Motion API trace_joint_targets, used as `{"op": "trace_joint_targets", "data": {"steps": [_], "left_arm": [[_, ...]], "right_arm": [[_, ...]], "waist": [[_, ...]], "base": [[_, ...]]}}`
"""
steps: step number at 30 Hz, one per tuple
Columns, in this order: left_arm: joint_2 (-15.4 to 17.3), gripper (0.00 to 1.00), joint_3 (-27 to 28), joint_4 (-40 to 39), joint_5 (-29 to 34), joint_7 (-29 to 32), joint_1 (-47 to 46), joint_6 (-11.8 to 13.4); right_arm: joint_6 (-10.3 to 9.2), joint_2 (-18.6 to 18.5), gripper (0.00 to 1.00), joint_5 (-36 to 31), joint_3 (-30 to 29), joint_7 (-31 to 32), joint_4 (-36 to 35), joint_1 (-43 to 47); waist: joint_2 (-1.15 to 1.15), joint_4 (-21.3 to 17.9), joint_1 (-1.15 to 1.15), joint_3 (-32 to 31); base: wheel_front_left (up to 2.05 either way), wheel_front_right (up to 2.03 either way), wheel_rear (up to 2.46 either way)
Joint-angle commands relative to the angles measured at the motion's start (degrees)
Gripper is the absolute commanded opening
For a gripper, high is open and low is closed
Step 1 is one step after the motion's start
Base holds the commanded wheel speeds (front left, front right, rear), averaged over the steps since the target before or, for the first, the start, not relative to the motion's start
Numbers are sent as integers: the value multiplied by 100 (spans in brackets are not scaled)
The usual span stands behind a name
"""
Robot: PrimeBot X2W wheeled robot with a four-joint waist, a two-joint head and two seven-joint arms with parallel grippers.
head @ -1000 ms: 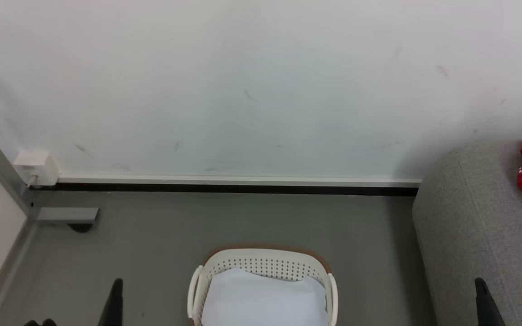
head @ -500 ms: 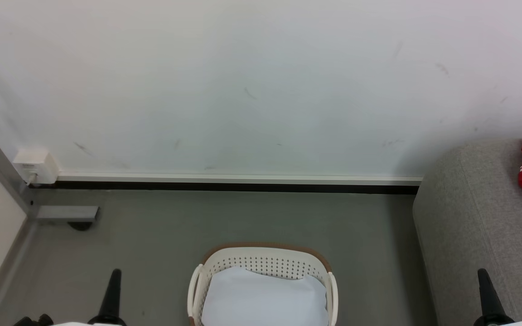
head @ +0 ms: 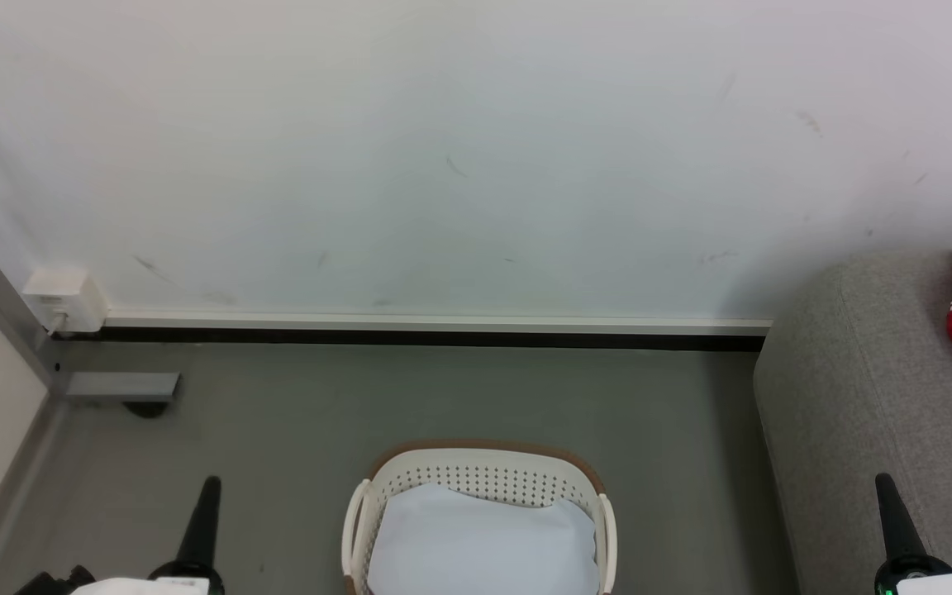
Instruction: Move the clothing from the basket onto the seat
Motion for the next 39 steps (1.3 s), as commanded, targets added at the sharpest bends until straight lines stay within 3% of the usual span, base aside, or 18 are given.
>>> {"op": "trace_joint_targets", "data": {"steps": [1,39], "left_arm": [[25,0,33,-49,-191,27,-105,-18],[-11,0,159,-118,-1909,484,-337,-69]], "right_arm": [[-9,-52,0,154,-37,34,-57,-100],[-13,-57,0,1916,-192,478,-151,-367]], "waist": [[0,0,0,3],[0,6,0,102]], "base": [[0,0,0],[0,0,0]]}}
